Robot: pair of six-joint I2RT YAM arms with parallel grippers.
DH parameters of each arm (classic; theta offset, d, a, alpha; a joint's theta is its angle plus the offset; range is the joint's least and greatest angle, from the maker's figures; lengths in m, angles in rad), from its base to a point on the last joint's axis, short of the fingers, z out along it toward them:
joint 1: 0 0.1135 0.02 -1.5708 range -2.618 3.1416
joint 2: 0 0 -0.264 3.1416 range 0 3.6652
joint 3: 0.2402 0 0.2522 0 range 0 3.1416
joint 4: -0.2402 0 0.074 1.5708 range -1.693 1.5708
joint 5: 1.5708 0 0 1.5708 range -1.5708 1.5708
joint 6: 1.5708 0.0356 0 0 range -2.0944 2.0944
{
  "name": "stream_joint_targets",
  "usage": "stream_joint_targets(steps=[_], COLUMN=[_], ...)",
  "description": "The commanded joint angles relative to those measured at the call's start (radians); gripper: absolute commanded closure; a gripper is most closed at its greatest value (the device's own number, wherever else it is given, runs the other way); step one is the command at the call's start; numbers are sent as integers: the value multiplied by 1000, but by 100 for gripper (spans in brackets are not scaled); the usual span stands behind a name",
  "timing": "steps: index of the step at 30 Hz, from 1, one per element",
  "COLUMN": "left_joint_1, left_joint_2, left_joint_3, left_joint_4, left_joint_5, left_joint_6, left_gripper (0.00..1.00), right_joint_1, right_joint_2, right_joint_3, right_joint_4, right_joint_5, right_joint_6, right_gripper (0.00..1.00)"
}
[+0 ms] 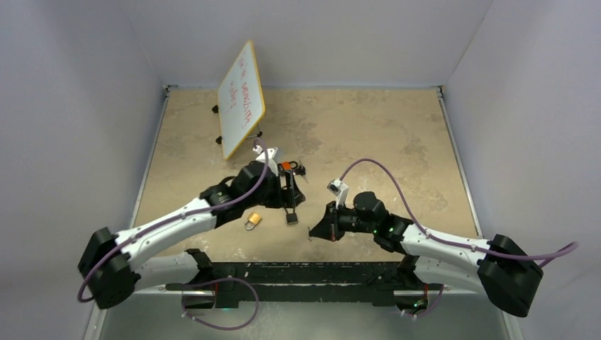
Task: Unlock with the key
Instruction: Place the lock at the center of the board, then adjust the key.
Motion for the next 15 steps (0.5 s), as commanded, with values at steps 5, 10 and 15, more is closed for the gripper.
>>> stream_joint_targets(steps=[5,10,15], left_joint_1=[1,1,1], left_joint_2=[-212,-259,-288], left_joint_3=[-183,-238,-275], left_joint_4=[319,434,497], left_joint_5=[408,540,602], left_joint_6=[103,70,42], left_gripper=[29,35,49], right_joint_1=[-12,-12,-13], right_joint_2=[-66,-100,-122], right_joint_3=[-70,-83,-96], right_joint_4=[402,487,536], right_joint_5=[-118,-146,-159], right_joint_6=[106,150,186], right_gripper=[100,100,100])
